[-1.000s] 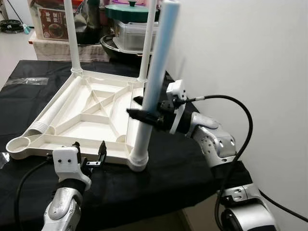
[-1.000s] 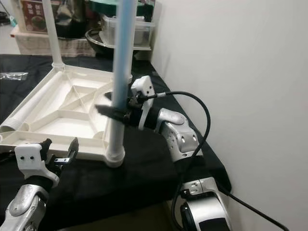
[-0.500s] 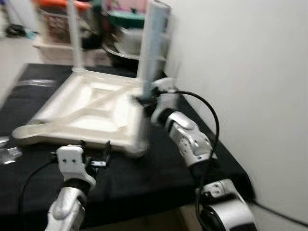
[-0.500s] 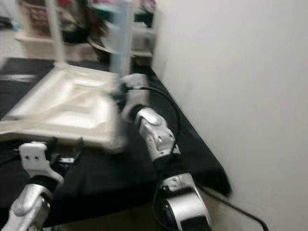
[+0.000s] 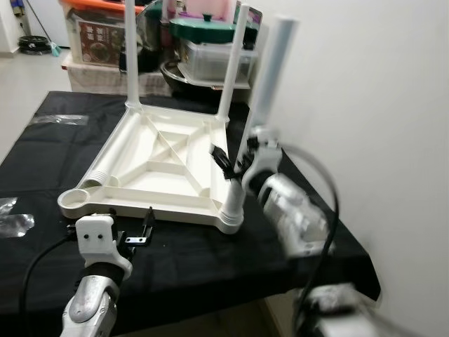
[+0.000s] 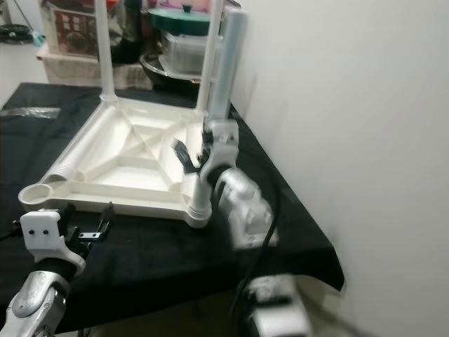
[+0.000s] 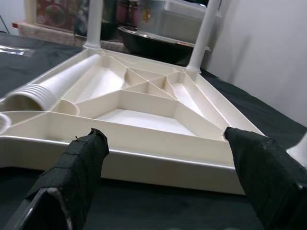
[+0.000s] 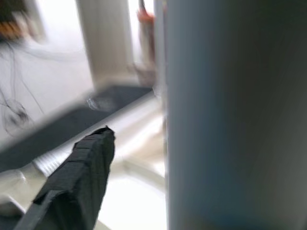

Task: Building children table

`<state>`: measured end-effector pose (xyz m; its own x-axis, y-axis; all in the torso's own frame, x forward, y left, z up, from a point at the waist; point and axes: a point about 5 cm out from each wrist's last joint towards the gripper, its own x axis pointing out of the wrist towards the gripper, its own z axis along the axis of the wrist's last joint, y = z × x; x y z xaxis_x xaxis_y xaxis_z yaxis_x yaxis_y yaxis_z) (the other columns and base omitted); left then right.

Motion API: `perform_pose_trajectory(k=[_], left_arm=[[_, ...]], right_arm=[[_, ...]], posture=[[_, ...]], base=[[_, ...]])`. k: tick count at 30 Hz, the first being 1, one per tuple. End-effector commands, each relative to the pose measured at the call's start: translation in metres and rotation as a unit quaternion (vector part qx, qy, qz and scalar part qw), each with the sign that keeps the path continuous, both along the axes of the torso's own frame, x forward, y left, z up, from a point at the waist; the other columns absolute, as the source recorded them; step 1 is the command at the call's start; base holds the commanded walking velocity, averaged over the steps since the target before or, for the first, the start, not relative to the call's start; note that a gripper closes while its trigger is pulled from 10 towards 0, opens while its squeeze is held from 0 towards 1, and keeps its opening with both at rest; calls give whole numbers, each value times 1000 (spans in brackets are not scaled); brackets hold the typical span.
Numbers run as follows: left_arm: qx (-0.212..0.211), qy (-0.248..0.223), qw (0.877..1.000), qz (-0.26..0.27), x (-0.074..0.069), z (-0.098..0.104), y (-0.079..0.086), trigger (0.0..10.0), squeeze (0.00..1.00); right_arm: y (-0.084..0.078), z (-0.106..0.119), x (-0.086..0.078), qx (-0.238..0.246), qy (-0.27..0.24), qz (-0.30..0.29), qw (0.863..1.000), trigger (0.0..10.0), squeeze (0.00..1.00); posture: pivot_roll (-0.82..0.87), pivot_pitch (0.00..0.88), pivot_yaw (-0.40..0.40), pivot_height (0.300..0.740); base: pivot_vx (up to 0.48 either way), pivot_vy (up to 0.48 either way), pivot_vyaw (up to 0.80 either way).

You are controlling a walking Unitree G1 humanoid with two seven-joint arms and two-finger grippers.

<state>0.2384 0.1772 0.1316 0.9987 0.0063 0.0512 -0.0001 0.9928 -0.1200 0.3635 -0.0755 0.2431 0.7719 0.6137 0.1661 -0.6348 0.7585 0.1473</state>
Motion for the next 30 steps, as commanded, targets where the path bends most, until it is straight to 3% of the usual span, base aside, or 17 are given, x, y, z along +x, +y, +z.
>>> perform_pose_trajectory(k=[1, 3, 5, 7, 8, 9, 11, 15, 17, 19, 20, 21, 22, 24, 28, 29, 30], left_arm=[[-12, 1, 1000, -10, 1, -1, -5, 10000, 0], [-13, 0, 1000, -11, 2, -1, -5, 10000, 0], [-14, -2, 1000, -14, 3, -1, -7, 10000, 0], [-14, -2, 1000, -14, 3, -1, -7, 10000, 0], [-14, -3, 1000, -15, 3, -1, -7, 10000, 0], [-14, -4, 1000, -15, 3, -1, -7, 10000, 0], [-14, -4, 1000, -15, 3, 0, -7, 10000, 0], [-15, -5, 1000, -14, 2, -1, -7, 10000, 0], [-16, -2, 1000, -16, 0, -2, -8, 10000, 0], [-17, -2, 1000, -17, 0, -2, -8, 10000, 0], [-18, 0, 1000, -19, -1, -3, -9, 10000, 0], [-18, 1, 1000, -20, -1, -3, -9, 10000, 0], [-18, 1, 1000, -20, -1, -3, -9, 10000, 0], [-21, 4, 1000, -23, -2, -4, -10, 10000, 0], [-22, 6, 999, -23, -2, -5, -11, 10000, 0], [-22, 6, 999, -23, -2, -5, -11, 10000, 0], [-22, 6, 999, -23, -2, -5, -11, 10000, 0]], right_arm=[[10, 2, -2, 11, -7, 45, 999, 10000, 0], [6, 13, -2, 2, -46, 126, 991, 10000, 0], [3, 12, -13, -62, -104, 265, 957, 10000, 0], [3, 12, -13, -62, -104, 265, 957, 10000, 0], [6, 4, -21, -86, -108, 318, 938, 9922, 0], [11, -7, -31, -98, -105, 358, 923, 0, 0], [16, -14, -40, -99, -98, 385, 912, 0, 0], [26, -27, -41, -95, -62, 355, 928, 0, 0], [30, -43, -21, -115, 5, 197, 974, 0, 0], [29, -47, -15, -122, 19, 163, 979, 0, 0], [11, -58, 2, -125, 71, 6, 990, 0, 0], [-3, -65, 10, -127, 105, -96, 982, 0, 0], [-3, -65, 10, -127, 105, -96, 982, 0, 0], [-44, -77, 10, -116, 155, -307, 932, 0, 0], [-51, -69, -3, -95, 143, -345, 923, 0, 0], [-42, -63, -4, -82, 132, -318, 935, 8471, 0], [-42, -63, -4, -82, 132, -318, 935, 8471, 0]], posture=[[117, 0, -175, 740], [127, 0, -181, 740], [135, 0, -188, 740], [135, 0, -188, 740], [135, 0, -188, 740], [141, 0, -196, 740], [141, 0, -196, 740], [140, 0, -194, 740], [126, 0, -185, 740], [126, 0, -185, 740], [116, 0, -178, 740], [116, 0, -178, 740], [116, 0, -178, 740], [107, 0, -173, 740], [105, 0, -173, 740], [105, 0, -173, 740], [105, 0, -173, 740]], base=[[0, 0, 0], [0, 0, 0], [0, 0, 0], [0, 0, 0], [0, 0, 0], [0, 0, 0], [0, 0, 0], [0, 0, 0], [0, 0, 0], [0, 0, 0], [0, 0, 0], [0, 0, 0], [0, 0, 0], [0, 0, 0], [0, 0, 0], [0, 0, 0], [0, 0, 0]])
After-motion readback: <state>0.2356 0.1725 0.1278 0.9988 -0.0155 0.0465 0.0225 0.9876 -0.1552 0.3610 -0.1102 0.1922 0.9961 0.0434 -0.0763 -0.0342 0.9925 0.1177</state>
